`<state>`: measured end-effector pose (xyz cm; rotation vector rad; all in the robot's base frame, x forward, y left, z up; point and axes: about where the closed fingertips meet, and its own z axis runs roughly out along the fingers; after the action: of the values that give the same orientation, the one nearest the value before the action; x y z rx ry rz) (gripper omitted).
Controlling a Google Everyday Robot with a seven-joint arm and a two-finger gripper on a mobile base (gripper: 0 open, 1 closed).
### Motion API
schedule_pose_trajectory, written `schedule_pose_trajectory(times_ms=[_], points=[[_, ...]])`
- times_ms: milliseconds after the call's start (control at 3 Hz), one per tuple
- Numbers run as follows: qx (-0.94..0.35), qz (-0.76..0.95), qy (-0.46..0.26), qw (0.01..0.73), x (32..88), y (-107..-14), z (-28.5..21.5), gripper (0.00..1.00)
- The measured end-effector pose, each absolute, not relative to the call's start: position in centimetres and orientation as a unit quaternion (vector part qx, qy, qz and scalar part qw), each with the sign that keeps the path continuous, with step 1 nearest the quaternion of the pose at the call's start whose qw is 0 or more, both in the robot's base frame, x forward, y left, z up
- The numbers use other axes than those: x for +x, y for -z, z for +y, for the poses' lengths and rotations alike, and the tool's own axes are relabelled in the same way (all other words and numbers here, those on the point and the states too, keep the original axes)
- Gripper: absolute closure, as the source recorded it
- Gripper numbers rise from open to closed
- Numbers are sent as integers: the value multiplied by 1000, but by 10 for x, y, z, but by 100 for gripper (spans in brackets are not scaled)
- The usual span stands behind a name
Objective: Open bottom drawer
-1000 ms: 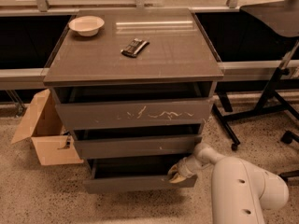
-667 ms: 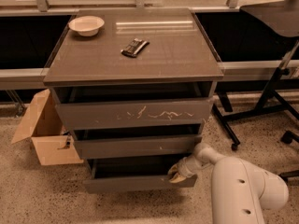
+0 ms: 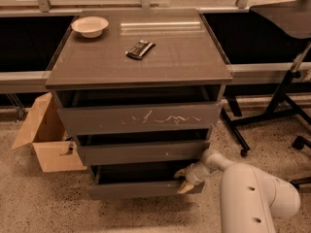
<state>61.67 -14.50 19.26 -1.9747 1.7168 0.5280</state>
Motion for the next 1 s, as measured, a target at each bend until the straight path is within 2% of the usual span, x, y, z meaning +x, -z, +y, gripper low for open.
schedule_pose_trajectory(times_ms=[333, 1000], points=[[-719, 625, -192, 234, 617, -193, -145, 0], [-724, 624, -194, 221, 607, -183, -139, 0]])
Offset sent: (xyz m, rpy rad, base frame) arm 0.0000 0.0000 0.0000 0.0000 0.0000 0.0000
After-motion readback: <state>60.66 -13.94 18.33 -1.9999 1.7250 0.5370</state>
